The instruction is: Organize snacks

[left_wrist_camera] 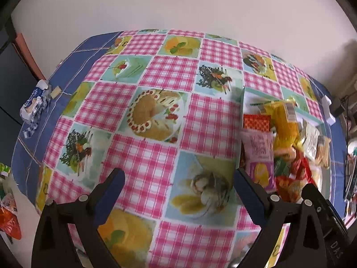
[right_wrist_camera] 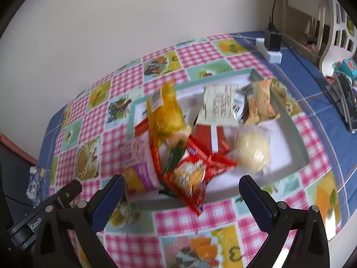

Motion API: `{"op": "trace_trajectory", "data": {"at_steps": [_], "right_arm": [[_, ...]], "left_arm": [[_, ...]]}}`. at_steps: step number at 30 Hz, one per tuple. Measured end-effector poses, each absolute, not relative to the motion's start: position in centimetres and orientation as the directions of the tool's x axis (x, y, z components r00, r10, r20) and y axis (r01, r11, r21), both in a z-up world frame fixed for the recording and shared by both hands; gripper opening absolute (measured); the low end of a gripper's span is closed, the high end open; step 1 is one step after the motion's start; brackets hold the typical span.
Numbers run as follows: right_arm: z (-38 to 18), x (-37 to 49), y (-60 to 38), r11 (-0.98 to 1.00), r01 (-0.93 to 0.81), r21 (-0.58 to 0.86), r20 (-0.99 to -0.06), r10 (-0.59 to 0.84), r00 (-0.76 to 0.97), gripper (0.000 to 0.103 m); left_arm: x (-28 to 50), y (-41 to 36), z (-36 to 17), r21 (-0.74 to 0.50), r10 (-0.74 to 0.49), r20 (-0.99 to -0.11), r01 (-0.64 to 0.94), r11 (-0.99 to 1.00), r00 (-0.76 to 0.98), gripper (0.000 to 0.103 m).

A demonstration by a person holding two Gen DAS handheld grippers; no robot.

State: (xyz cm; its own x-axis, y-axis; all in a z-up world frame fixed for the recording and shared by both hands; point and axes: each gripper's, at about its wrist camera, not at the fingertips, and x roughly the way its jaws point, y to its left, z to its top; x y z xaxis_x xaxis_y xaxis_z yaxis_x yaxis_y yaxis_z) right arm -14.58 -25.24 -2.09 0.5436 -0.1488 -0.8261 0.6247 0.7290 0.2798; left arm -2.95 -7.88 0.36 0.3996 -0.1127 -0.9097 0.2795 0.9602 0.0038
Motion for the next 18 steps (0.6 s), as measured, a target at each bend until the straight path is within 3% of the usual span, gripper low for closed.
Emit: {"op": "trace_trajectory", "data": {"at_steps": [18], "right_arm": [[-2.3,-16.2,-23.7,0.737,0.627,0.251,-0.837,-0.161,0.524,0.103]], "left_arm": [[-5.3,-5.9,-0.4,0.012,-0.1,-0.929,0.299,0.954,0.357,0.097]]}}
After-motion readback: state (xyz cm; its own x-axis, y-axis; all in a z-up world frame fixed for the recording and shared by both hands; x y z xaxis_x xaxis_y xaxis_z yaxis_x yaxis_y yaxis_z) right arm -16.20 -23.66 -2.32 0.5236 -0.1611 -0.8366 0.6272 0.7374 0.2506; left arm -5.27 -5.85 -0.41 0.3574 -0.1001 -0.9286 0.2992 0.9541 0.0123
